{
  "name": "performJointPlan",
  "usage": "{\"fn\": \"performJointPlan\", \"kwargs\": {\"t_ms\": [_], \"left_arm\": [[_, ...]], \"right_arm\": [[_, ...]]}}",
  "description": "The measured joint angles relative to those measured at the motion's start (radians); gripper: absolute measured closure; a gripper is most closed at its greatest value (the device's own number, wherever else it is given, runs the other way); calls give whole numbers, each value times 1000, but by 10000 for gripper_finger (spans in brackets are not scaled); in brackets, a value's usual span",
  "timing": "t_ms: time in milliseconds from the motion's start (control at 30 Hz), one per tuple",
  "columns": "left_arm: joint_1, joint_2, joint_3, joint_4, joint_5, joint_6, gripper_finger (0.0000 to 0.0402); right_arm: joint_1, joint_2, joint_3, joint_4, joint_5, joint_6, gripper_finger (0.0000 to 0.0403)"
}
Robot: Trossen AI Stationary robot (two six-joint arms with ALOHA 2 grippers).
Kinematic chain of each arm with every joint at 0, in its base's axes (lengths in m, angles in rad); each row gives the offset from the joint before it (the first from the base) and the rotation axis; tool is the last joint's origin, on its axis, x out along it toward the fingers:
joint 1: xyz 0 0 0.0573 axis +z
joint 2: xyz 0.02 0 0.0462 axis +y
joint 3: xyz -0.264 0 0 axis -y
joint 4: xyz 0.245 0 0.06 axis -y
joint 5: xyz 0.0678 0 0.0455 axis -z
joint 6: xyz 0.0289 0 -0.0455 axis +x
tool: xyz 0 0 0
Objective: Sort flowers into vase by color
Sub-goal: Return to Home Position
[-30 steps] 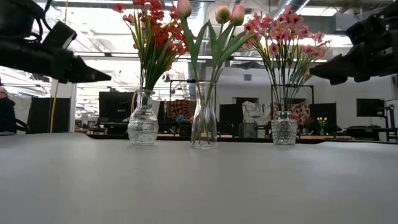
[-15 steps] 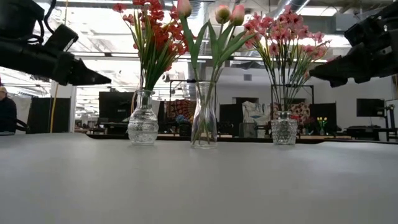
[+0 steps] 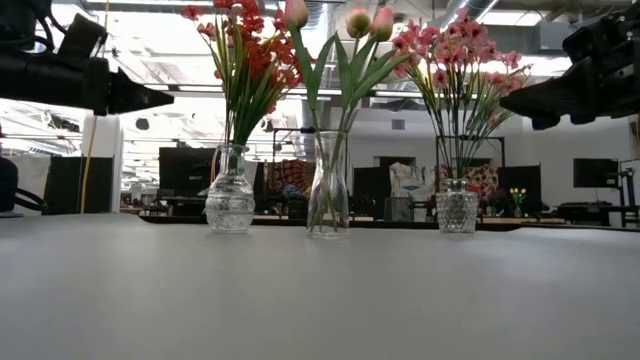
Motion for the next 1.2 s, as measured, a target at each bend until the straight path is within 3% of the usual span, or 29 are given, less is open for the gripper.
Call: {"fn": "performJointPlan", "kwargs": {"t_ms": [1200], "left_arm": [[0,-30,0,1,-67,-14,401]], "right_arm": [[0,0,0,0,2,-2,262]]}}
